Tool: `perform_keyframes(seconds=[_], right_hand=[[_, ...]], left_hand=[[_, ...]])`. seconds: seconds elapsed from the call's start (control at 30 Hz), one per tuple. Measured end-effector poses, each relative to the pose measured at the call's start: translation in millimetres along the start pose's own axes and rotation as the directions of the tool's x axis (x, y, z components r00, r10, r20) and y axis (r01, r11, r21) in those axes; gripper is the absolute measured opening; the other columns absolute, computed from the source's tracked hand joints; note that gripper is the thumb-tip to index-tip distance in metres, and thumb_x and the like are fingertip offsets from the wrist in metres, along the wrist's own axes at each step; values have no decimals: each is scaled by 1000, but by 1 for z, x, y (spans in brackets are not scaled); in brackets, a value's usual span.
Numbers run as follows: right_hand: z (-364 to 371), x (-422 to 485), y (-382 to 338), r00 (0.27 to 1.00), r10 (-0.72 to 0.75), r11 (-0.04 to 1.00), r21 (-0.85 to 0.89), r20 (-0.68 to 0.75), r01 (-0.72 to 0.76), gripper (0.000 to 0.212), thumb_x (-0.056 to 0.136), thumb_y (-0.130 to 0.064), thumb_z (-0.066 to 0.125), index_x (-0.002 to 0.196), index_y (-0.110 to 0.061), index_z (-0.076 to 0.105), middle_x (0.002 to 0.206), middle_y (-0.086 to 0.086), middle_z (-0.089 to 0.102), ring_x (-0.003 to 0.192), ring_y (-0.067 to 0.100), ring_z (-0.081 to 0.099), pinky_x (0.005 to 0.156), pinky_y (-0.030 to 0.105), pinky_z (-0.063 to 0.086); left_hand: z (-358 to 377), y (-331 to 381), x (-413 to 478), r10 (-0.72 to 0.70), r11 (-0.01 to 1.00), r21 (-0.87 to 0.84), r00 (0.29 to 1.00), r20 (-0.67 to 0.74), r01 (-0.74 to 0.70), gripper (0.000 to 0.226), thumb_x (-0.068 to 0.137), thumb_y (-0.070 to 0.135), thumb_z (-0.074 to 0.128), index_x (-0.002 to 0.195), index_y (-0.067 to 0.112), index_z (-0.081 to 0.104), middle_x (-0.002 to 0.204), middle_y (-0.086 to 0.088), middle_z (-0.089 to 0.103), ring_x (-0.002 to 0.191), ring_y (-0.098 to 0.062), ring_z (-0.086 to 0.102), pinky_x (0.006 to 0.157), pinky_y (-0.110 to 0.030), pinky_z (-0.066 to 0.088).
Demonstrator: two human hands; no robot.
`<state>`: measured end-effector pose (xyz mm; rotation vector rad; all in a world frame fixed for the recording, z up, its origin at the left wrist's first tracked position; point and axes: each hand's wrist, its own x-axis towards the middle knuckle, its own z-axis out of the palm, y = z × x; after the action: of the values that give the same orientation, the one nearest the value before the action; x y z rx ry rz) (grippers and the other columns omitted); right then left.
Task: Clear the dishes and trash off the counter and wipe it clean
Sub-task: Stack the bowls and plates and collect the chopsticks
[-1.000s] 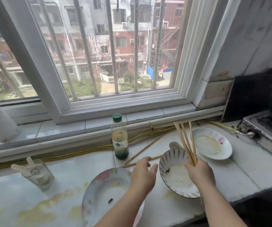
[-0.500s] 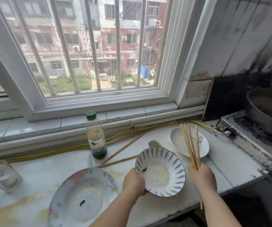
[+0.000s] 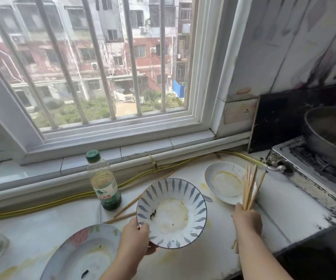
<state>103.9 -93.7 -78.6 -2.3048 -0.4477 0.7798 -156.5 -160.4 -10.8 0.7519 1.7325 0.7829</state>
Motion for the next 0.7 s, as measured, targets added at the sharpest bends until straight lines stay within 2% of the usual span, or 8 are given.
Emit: perform_keyframes(seconds=[0.1, 0.23, 0.3, 0.37, 0.43, 0.5, 0.63, 0.7], right_hand=[[8, 12, -5, 999, 54, 994, 98, -4, -53, 39, 89, -41, 52, 96, -5, 64, 89, 12, 72, 81, 33, 67, 76, 41, 55], [8, 10, -18, 993, 117, 957, 267, 6, -114, 28, 92, -24, 54, 101, 1, 59, 59, 11, 64, 63, 28, 66, 65, 36, 53], [8, 7, -23, 991, 132, 927, 351, 27, -133, 23, 89, -14, 51, 107, 1, 57, 62, 14, 63, 57, 26, 60, 52, 29, 45], [6, 3, -27, 988, 150, 904, 402, 26, -148, 28, 87, -7, 48, 112, 2, 56, 71, 17, 65, 52, 23, 55, 47, 25, 38], [1, -2, -28, 987, 158, 888, 435, 20, -151, 33, 87, -4, 46, 118, 4, 54, 80, 19, 66, 49, 19, 50, 47, 24, 36], [-5, -13, -27, 988, 152, 878, 457, 18, -144, 33, 87, -2, 45, 119, 5, 52, 83, 19, 65, 53, 18, 53, 49, 24, 37], [-10, -42, -13, 996, 86, 896, 436, 6, -80, 24, 85, -2, 47, 107, 4, 55, 66, 10, 62, 65, 27, 58, 63, 34, 46], [-14, -55, -6, 999, 20, 909, 416, 25, -28, 18, 85, -3, 47, 100, 3, 56, 64, 9, 60, 60, 24, 55, 60, 31, 44]], left_hand=[[1, 1, 3, -6, 1000, 4, 999, -33, 6, 20, 98, 10, 40, 108, 11, 57, 94, -18, 65, 60, -27, 62, 48, -29, 53], [2, 3, 6, -25, 1000, -3, 998, -49, 25, 19, 97, 10, 42, 108, 11, 58, 92, -15, 66, 62, -27, 62, 50, -30, 54], [0, 3, 6, -29, 1000, -8, 999, -45, 28, 19, 97, 12, 43, 107, 11, 60, 91, -14, 66, 63, -26, 62, 51, -29, 53], [-4, 3, 5, -29, 999, -25, 998, -47, 28, 18, 97, 11, 44, 106, 11, 60, 88, -14, 66, 60, -26, 60, 51, -29, 53], [-9, 2, 2, -35, 998, -49, 998, -58, 32, 17, 98, 10, 44, 104, 11, 59, 84, -13, 64, 57, -26, 59, 51, -28, 53], [-17, 0, -2, -40, 997, -67, 997, -66, 35, 16, 98, 11, 44, 104, 12, 59, 85, -12, 64, 56, -25, 59, 51, -28, 52], [-39, -6, -13, -23, 996, -88, 997, -79, 16, 15, 98, 12, 45, 94, 16, 60, 85, -11, 66, 60, -28, 63, 55, -30, 53], [-52, -11, -17, -17, 995, -101, 996, -91, 8, 17, 98, 13, 47, 87, 15, 59, 85, -13, 67, 63, -30, 64, 57, -32, 53]])
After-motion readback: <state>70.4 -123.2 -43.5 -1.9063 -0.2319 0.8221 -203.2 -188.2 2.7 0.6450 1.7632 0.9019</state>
